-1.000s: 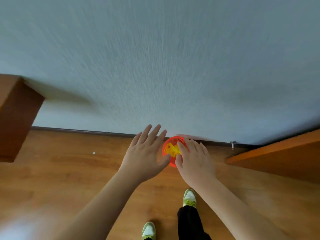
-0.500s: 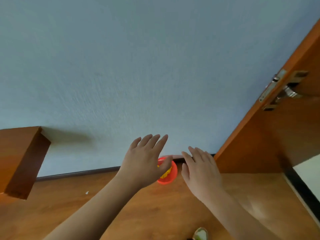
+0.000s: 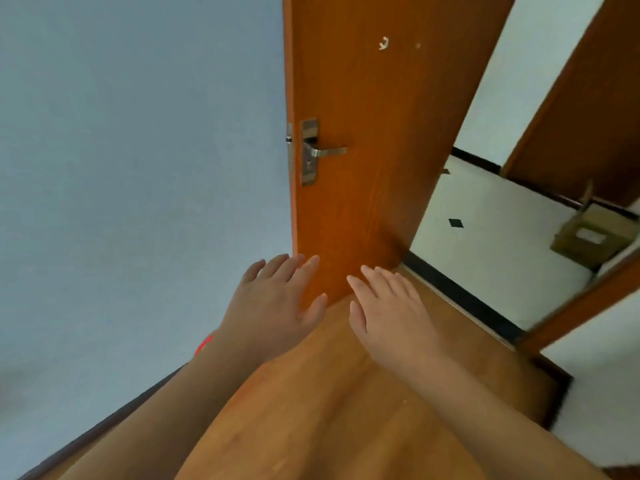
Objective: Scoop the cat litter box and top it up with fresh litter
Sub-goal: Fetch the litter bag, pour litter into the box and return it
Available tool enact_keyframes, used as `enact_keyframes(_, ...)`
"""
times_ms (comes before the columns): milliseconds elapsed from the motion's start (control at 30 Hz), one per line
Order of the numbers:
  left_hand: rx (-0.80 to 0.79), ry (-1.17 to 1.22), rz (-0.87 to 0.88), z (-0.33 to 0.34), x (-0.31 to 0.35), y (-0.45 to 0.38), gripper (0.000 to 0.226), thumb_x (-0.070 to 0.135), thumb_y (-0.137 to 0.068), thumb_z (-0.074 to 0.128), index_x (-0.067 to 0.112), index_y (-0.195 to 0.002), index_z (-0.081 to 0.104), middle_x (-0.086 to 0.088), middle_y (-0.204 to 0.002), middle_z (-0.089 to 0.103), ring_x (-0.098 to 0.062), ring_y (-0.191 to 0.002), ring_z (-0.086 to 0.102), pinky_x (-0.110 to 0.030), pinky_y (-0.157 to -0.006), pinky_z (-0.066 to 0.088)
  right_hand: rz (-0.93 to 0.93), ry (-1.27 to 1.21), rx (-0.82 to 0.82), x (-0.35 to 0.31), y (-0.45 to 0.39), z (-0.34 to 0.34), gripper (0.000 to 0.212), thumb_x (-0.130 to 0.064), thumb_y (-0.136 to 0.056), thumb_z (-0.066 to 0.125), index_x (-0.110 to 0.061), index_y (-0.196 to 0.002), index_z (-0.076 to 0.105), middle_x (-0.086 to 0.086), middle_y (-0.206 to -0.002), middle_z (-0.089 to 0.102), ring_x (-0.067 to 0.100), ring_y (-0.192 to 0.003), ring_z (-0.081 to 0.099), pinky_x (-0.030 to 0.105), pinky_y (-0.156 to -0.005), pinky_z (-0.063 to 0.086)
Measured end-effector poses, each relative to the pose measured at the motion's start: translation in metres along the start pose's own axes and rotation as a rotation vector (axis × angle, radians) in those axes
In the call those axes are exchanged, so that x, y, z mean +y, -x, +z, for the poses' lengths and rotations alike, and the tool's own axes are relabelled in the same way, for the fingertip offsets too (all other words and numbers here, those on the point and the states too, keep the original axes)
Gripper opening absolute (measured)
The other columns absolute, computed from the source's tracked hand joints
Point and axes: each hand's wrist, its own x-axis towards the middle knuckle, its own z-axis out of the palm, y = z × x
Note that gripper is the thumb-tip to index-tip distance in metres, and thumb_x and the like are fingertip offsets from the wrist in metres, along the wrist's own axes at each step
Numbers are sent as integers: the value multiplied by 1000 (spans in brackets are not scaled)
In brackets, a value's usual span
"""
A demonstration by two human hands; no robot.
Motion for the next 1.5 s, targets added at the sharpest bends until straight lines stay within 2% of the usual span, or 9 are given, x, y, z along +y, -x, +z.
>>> enact_keyframes(133, -66, 16, 142, 24, 92, -21, 73, 70, -88, -3, 40, -153, 12, 16, -161, 19, -14, -149, 15, -43, -123, 10, 199, 11, 33, 79, 60, -7, 60, -56, -96, 14, -33, -151, 21, -2, -157, 26, 20, -146, 21, 34, -111, 2)
enact_keyframes(267, -80, 0, 346, 42, 181, -38, 64, 65, -94, 1, 42, -152, 17, 17, -159, 22, -13, -149, 18, -34, -116, -3, 348, 41, 39, 144, 120, -12, 54, -53, -100, 12, -36, -151, 12, -5, -160, 16, 18, -148, 13, 34, -113, -3)
enact_keyframes(400, -10, -58, 529, 45, 258, -45, 60, 57, -99, 13, 33, -136, 53, 8, -137, 58, -17, -131, 52, -38, -110, 19, 491, 14, 93, 189, 173, -21, 65, -51, -93, -7, -34, -150, 18, -3, -159, 20, 20, -147, 17, 39, -120, 8)
enact_keyframes(467, 10, -81, 597, 50, 285, -48, 54, 54, -100, 23, 29, -134, 58, 5, -134, 61, -18, -128, 54, -39, -110, 22, 567, 24, 110, 207, 193, -21, 65, -50, -93, -4, -32, -150, 21, 0, -158, 24, 22, -146, 21, 40, -119, 10)
enact_keyframes(633, -44, -17, 756, 59, 339, -61, 62, 57, -98, 15, 29, -143, 48, 3, -145, 52, -17, -137, 44, -43, -117, 27, 780, 35, 122, 237, 231, -22, 50, -46, -102, 19, -30, -150, 24, 0, -158, 25, 22, -146, 22, 35, -114, 1)
enact_keyframes(900, -122, 32, 1158, 70, 413, -86, 74, 61, -90, -2, 32, -152, 24, 6, -158, 30, -14, -147, 23, -38, -120, 11, 1078, 139, 103, 263, 267, -26, 51, -43, -99, 18, -29, -142, 39, 3, -148, 43, 24, -137, 39, 42, -115, 28)
enact_keyframes(1100, -103, 11, 1365, 76, 470, -94, 70, 63, -92, 5, 32, -152, 24, 4, -160, 26, -18, -148, 21, -38, -119, 8, 1302, 129, 117, 279, 306, -31, 49, -46, -102, 22, -31, -148, 27, 0, -156, 29, 23, -144, 25, 41, -118, 15)
enact_keyframes(1233, -92, -15, 1497, 82, 506, -86, 68, 65, -94, 10, 32, -152, 25, 4, -160, 27, -21, -148, 21, -43, -121, 14, 1431, 94, 121, 285, 344, -30, 51, -46, -101, 21, -32, -150, 22, -1, -158, 22, 24, -146, 19, 42, -118, 13)
enact_keyframes(1500, -88, 49, 1678, 97, 600, -37, 62, 56, -100, 20, 25, -154, 21, 1, -161, 24, -20, -149, 16, -43, -121, 9, 1549, 188, 194, 310, 426, -23, 48, -43, -98, 31, -28, -143, 39, 3, -148, 43, 26, -137, 38, 44, -114, 28)
